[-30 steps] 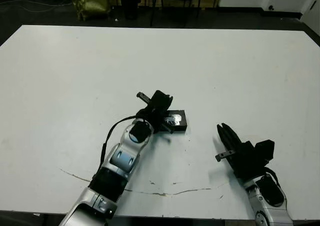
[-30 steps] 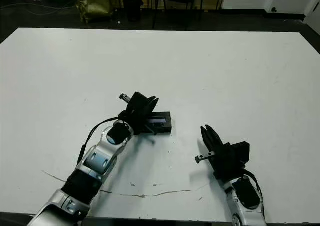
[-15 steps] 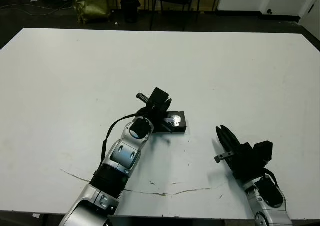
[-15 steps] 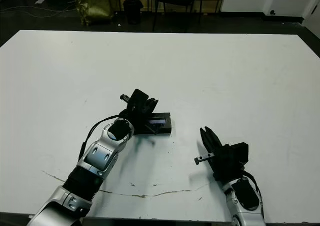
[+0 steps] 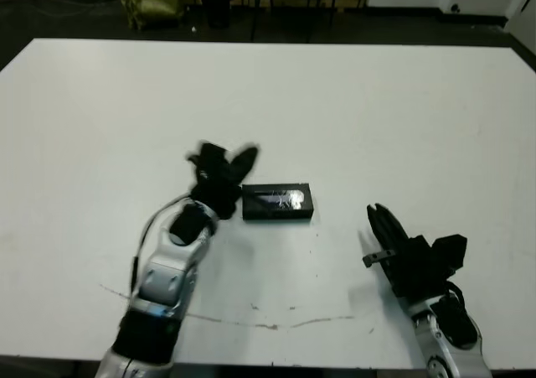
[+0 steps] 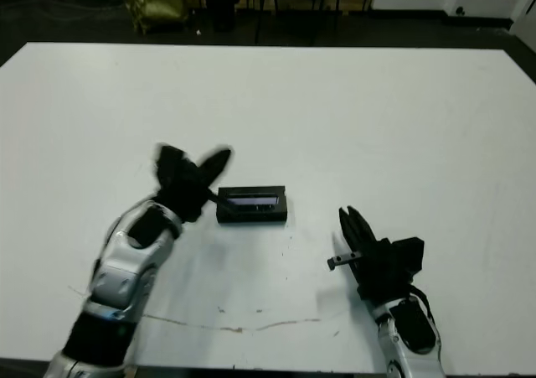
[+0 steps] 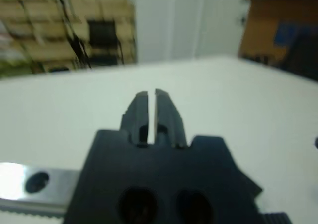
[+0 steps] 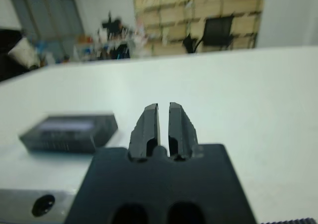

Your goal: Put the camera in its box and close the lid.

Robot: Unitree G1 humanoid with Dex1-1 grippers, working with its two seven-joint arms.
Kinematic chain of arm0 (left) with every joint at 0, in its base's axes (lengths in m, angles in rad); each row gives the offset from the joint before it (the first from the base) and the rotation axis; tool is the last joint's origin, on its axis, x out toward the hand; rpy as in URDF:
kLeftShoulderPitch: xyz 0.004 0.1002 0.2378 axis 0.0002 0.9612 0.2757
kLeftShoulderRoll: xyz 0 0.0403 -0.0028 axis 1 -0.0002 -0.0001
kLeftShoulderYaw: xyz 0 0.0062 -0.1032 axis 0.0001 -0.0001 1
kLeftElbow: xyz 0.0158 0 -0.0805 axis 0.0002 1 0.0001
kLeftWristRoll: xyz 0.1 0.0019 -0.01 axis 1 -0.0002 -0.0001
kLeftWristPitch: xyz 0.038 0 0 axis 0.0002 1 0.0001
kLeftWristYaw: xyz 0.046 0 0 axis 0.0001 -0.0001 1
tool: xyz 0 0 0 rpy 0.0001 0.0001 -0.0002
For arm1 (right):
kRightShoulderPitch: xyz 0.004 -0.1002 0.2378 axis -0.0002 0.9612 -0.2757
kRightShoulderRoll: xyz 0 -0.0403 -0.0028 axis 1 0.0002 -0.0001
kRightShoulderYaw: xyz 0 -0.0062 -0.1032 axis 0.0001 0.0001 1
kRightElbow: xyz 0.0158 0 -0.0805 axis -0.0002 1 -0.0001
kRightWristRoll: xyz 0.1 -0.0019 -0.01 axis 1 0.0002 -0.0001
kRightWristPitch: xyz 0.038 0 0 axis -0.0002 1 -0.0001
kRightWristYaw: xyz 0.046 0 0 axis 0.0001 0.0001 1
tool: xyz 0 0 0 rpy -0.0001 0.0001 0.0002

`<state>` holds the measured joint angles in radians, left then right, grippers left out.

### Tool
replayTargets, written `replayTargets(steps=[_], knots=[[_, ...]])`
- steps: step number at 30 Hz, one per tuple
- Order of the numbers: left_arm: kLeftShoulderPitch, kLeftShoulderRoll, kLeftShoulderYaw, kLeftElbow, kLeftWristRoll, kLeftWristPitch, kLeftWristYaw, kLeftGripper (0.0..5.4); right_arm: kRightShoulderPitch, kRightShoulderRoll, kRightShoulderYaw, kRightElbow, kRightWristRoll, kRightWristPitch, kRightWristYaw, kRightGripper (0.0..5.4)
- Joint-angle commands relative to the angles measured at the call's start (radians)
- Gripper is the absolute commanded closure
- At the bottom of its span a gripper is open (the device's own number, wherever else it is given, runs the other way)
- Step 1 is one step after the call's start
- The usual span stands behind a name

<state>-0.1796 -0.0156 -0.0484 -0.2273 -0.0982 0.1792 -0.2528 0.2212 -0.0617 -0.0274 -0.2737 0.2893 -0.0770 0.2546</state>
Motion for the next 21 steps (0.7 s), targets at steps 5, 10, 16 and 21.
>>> replayTargets(steps=[5, 10, 16, 21], knots=[[0.149, 0.095, 0.177, -0.130, -0.085, -0.074, 0.006, 5.38, -0.012, 0.039, -0.015, -0.253, -0.102, 0.286, -0.258, 5.40], [0.235, 0.091, 0.249, -0.183, -0.142, -0.055, 0.051, 5.38, -0.055, 0.032, -0.028, -0.247, -0.142, 0.304, -0.286, 5.40], [0.302, 0.073, 0.248, -0.100, -0.187, -0.094, 0.048, 5.38, -0.076, 0.032, -0.008, -0.166, -0.221, 0.183, -0.279, 5.40], [0.331, 0.040, 0.188, -0.056, -0.151, -0.112, 0.076, 5.38, -0.079, 0.046, 0.008, -0.159, -0.248, 0.194, -0.288, 5.40]])
